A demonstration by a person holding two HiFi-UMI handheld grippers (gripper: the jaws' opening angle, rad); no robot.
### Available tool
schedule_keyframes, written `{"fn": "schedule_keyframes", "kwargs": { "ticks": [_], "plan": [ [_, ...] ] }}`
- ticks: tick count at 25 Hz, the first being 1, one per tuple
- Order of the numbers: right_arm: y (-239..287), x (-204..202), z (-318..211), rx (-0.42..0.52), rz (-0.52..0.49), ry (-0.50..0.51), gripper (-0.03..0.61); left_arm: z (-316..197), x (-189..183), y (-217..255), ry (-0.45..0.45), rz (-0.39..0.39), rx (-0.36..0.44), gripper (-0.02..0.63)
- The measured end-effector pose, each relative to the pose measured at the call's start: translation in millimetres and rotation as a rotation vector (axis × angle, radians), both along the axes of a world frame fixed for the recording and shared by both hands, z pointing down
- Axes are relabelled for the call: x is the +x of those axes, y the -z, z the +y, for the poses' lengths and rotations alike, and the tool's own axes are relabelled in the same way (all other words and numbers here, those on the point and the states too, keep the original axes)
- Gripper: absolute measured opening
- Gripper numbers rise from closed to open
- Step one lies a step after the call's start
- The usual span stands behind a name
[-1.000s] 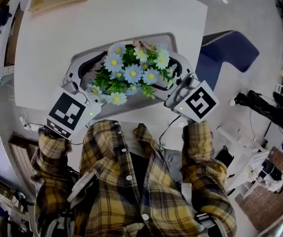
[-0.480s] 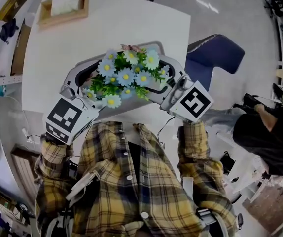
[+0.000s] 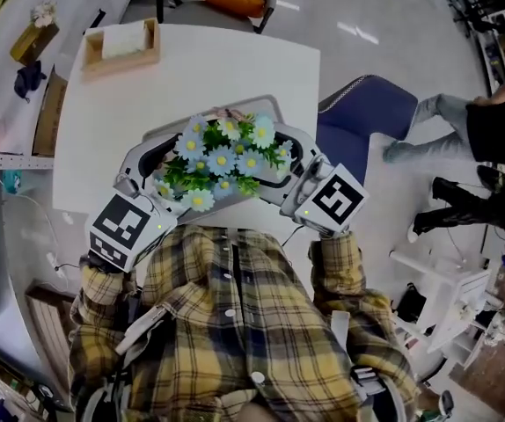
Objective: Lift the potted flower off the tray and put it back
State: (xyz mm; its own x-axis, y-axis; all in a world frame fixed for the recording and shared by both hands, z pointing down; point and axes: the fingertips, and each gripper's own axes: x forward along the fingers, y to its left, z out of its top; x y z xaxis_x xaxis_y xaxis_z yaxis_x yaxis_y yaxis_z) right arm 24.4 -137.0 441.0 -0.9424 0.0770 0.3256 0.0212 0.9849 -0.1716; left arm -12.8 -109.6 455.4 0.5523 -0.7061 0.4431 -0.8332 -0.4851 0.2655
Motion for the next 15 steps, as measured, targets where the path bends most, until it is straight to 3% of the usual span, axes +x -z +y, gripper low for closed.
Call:
{"fn": "schedule_keyframes", "kwargs": {
  "ticks": [15],
  "plan": [
    [21, 3, 4, -0.026, -0.01, -0.1, 0.353, 0, 1, 22, -0.04, 0.06, 0.045, 0.359]
  ]
}}
